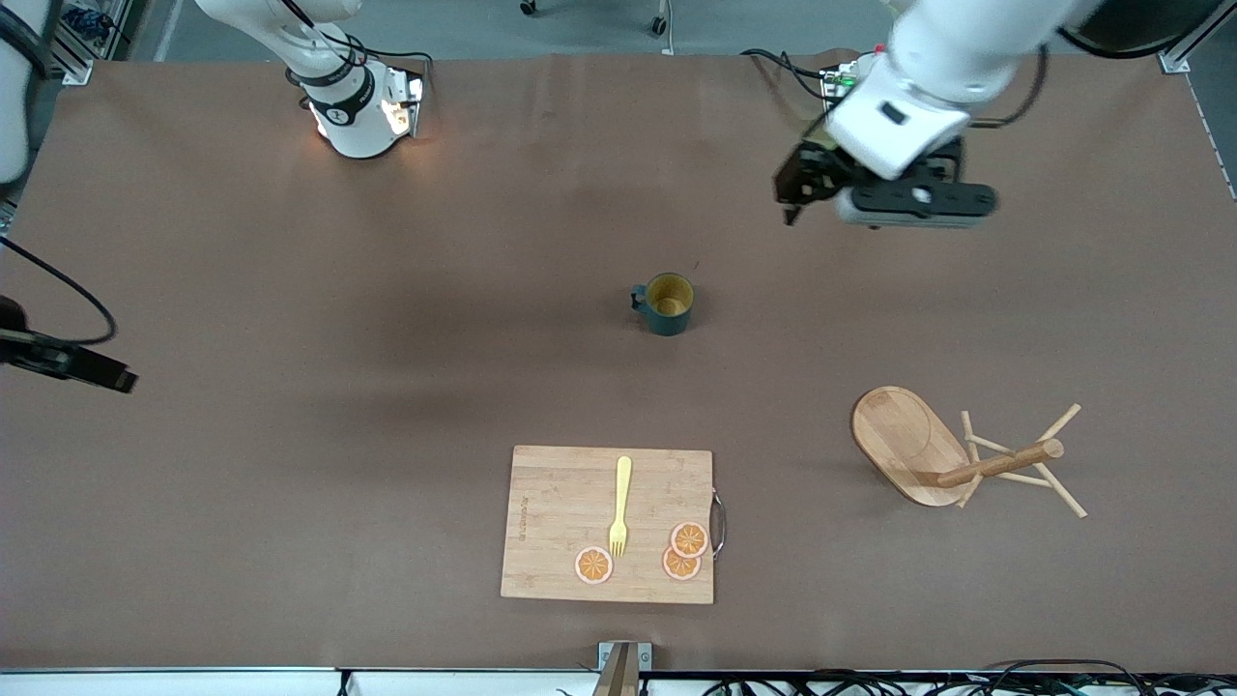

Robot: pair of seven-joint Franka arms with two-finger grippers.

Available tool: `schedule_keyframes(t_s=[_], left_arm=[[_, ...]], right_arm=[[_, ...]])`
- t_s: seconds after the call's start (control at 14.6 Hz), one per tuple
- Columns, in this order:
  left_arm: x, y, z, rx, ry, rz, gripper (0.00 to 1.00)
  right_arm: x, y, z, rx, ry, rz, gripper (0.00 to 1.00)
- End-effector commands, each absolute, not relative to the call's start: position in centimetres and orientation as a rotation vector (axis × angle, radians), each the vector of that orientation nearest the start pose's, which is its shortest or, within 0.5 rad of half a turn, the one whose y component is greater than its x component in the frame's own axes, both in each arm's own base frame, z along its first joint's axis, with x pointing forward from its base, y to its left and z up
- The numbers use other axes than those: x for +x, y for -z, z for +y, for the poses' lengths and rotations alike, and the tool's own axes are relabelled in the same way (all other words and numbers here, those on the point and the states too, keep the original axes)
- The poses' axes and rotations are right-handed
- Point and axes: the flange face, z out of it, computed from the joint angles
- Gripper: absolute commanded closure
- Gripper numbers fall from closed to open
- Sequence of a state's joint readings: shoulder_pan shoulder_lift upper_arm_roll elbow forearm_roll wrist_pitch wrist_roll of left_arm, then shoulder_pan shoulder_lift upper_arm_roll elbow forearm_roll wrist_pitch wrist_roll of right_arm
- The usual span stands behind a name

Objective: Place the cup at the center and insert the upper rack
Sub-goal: 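Retract the right gripper while the left gripper moves above the mug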

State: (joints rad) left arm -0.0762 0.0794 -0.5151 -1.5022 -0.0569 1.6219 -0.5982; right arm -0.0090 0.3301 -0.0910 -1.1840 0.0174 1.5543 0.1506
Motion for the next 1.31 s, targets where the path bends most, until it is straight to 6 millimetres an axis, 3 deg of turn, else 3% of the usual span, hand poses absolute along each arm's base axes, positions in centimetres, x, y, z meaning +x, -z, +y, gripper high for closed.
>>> schedule_keyframes(t_s=[0.0, 0.21, 0.34, 0.62, 0.76, 0.89, 1.03, 1.24], left_arm=[[46.2, -59.8, -36.8, -3.212, -0.066, -0.054, 0.0], [42.2, -55.7, -43.8, -3.124, -0.019, -0.077, 0.0], [39.5, -52.5, -47.5, -3.11, 0.075, -0.146, 0.0], [32.9, -44.6, -52.6, -3.081, 0.357, -0.227, 0.0], [30.3, -40.9, -54.2, -3.039, 0.495, -0.268, 0.0], [27.3, -36.9, -55.9, -3.007, 0.617, -0.242, 0.0], [25.1, -32.6, -56.6, -2.961, 0.753, -0.251, 0.0], [23.3, -26.6, -56.4, -2.912, 0.97, -0.247, 0.0]], right_arm=[[61.5, -60.9, -7.1, -3.133, 0.085, 0.297, 0.0], [60.7, -61.0, -8.0, -3.14, 0.077, 0.23, 0.0], [60.6, -61.5, -7.6, -3.132, 0.092, 0.214, 0.0], [59.9, -62.4, -7.5, -3.126, 0.099, 0.209, 0.0], [59.5, -61.9, -7.3, -3.125, 0.088, 0.205, 0.0], [57.6, -61.1, -6.7, -3.127, 0.097, 0.193, 0.0], [55.6, -60.8, -5.6, -3.131, 0.092, 0.169, 0.0], [55.2, -60.9, -5.8, -3.135, 0.078, 0.11, 0.0]])
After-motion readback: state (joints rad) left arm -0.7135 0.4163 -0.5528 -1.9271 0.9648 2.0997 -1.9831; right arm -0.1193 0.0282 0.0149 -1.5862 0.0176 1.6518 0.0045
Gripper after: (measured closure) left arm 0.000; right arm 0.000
